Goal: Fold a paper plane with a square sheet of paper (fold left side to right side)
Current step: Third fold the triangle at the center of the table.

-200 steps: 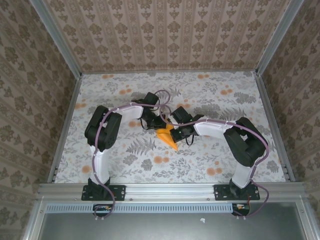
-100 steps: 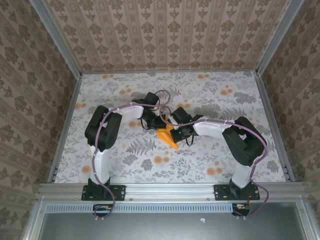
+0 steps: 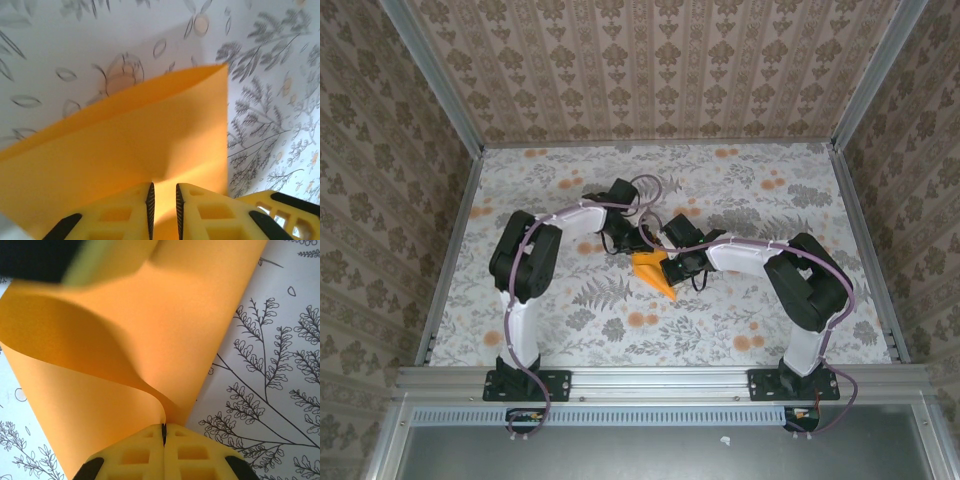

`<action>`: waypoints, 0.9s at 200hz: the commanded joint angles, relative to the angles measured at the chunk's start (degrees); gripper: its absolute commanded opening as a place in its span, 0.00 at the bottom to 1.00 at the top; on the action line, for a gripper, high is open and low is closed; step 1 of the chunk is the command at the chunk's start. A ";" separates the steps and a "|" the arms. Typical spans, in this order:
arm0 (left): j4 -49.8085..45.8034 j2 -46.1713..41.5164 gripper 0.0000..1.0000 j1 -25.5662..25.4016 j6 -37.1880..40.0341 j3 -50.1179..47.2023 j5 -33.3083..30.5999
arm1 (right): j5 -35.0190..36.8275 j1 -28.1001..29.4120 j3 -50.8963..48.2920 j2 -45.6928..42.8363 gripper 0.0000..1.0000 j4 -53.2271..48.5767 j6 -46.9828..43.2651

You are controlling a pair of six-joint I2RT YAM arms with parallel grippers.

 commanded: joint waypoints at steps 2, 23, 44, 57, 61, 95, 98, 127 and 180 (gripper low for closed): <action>-3.13 -3.89 0.23 2.45 2.24 2.80 -0.26 | -0.18 0.36 0.42 2.29 0.00 -4.61 -1.18; -3.29 -6.69 0.18 4.06 1.99 1.53 -0.30 | -0.36 0.45 0.70 2.48 0.00 -4.87 -1.20; -2.73 -10.37 0.13 4.12 1.19 -2.63 0.89 | -0.33 0.54 0.88 2.49 0.00 -4.96 -1.29; -0.75 -12.66 0.11 3.87 -0.69 -6.27 3.48 | -0.35 0.54 0.96 2.58 0.00 -5.00 -1.38; 0.11 -13.20 0.10 3.63 -1.31 -7.42 4.31 | -0.27 0.47 1.00 2.58 0.00 -5.09 -1.46; 5.54 -16.48 0.09 1.09 -6.21 -13.53 7.35 | 0.00 0.67 1.12 2.74 0.00 -5.48 -1.93; 5.63 -16.38 0.09 0.85 -6.41 -13.63 7.35 | 0.06 0.63 1.08 2.70 0.00 -5.62 -1.91; 6.57 -14.53 0.09 -1.29 -7.64 -14.35 8.84 | 0.08 0.71 1.42 2.84 0.00 -5.88 -2.06; 6.63 -11.62 0.08 -2.88 -8.20 -14.81 8.13 | 0.15 0.69 1.60 2.99 0.00 -6.28 -2.06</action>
